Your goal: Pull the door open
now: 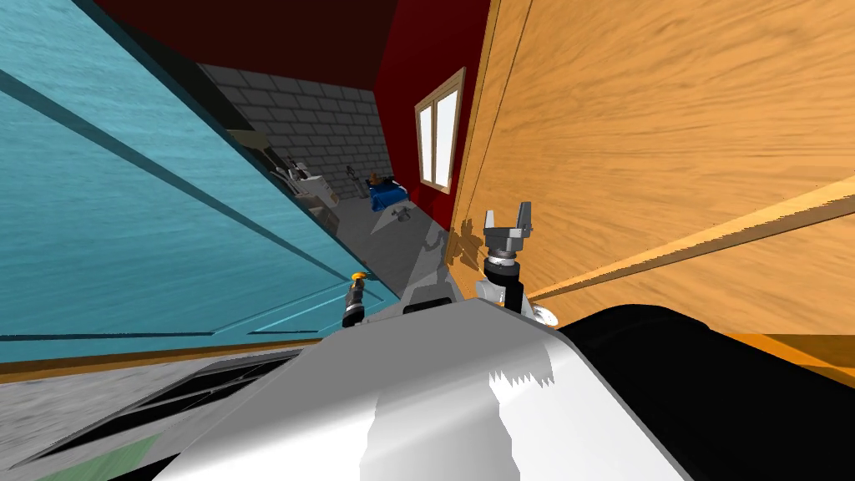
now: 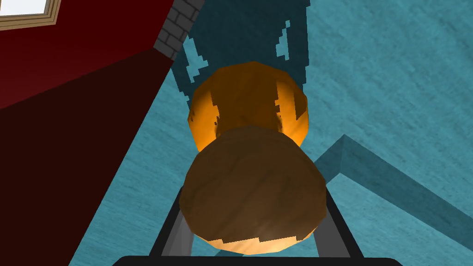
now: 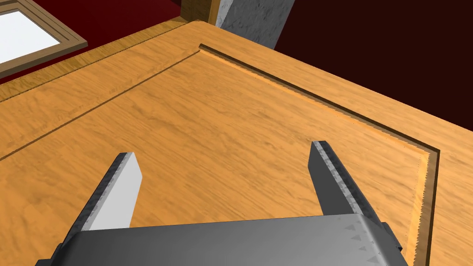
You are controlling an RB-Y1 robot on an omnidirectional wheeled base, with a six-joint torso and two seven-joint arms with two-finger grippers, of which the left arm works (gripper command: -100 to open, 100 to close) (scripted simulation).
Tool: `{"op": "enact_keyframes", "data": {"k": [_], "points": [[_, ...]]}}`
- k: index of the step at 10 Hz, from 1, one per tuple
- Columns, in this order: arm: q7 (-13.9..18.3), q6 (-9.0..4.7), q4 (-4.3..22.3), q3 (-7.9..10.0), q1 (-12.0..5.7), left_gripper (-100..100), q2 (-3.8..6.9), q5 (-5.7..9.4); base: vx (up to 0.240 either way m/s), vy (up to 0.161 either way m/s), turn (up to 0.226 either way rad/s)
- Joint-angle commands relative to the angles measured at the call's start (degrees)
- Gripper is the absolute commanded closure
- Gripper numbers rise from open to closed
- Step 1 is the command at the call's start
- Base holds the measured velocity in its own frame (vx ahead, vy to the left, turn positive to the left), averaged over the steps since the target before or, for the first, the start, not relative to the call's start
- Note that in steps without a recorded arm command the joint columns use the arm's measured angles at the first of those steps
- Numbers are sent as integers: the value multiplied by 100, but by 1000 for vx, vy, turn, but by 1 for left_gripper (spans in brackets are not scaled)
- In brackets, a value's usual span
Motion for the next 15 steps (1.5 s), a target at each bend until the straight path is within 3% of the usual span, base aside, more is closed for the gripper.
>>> {"op": "enact_keyframes", "data": {"k": [1, 3, 4, 6, 9, 11, 14, 15], "points": [[202, -26, 63, -89, -38, 100, -68, 37, -72, 16, -27], [554, -36, 105, -182, -92, 100, -62, 227, -64, 5, -45], [648, -36, 105, -182, -92, 100, -62, 227, -61, 8, -26], [1037, -48, 151, -284, -151, 100, -60, 436, -70, 21, -40], [1112, -48, 151, -284, -151, 100, -60, 436, -25, 10, -16], [1488, -59, 198, -387, -210, 100, -57, 646, -58, 12, -45], [1812, -65, 222, -440, -240, 100, -56, 753, -63, 17, -32], [2021, -71, 246, -494, -272, 100, -57, 865, -54, 19, -59]]}}
